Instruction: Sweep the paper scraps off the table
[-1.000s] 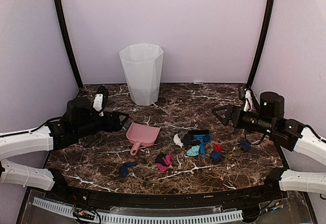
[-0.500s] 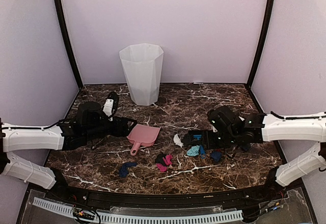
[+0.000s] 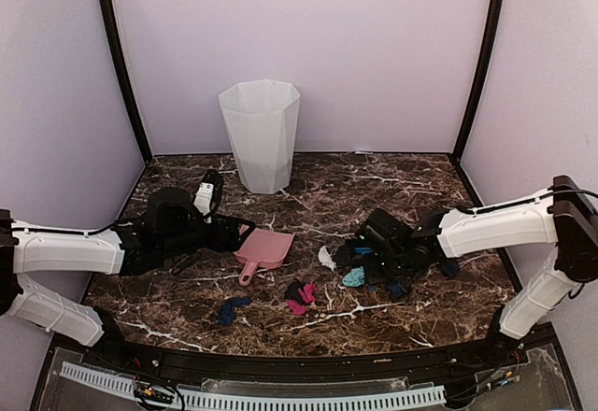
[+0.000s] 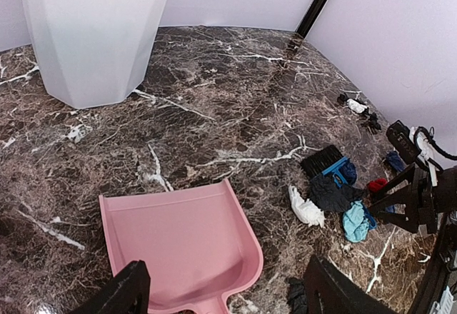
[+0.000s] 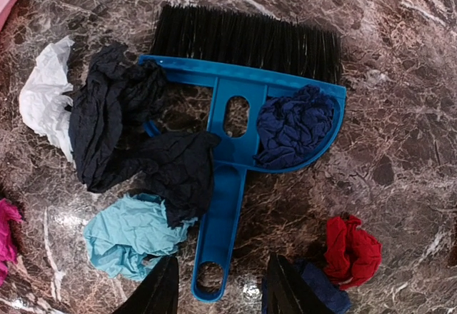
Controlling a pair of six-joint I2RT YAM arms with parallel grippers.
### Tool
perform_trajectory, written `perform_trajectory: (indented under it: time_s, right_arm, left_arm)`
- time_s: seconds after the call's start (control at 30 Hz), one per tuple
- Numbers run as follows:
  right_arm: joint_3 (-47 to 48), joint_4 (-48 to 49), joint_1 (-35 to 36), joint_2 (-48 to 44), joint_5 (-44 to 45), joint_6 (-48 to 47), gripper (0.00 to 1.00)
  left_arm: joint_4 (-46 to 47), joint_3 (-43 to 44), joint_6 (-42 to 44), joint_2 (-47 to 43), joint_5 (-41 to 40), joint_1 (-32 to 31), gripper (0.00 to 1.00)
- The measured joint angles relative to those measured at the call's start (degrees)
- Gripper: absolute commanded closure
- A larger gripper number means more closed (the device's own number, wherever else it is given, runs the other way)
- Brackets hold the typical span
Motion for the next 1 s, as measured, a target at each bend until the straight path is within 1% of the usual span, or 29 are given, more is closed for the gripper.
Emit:
perform_trajectory:
  time_s: [0.43,0.5,0.6,0.67,0.87,0.93,1.0]
  right_arm:
    - [0.0,1.7,1.0,3.8,-1.0,1.3,0.6]
    - [0.0,1.7,1.3,4.5,-0.9,1.6,0.66]
    - [0.0,1.7,1.5,5.5,-0.6,2.2,0.68]
    - [0.0,1.7,1.6,5.5,-0.4,2.5,0.72]
    - [-0.5,2.2,1.8,5.4,0.4,3.0,0.75]
    - [-0.7,2.4,1.9,5.4,0.7,3.3,0.8]
    - [-1.0,2.6,1.9,5.2,1.2,3.5,0.83]
  left_arm:
    - [0.3,-0.5,0.2,0.1,0.0,0.0,0.23]
    - [0.4,-0.5,0.2,0.1,0.0,0.0,0.23]
    - [0.4,-0.5,0.2,0.1,0.0,0.0,0.23]
    - [0.4,-0.5,0.2,0.1,0.0,0.0,0.23]
    - [0.4,-0.8,0.2,0.2,0.0,0.0,0.23]
    - [0.4,-0.8,0.2,0.3,0.0,0.0,0.23]
    - [0.4,-0.8,0.2,0.3,0.0,0.0,0.23]
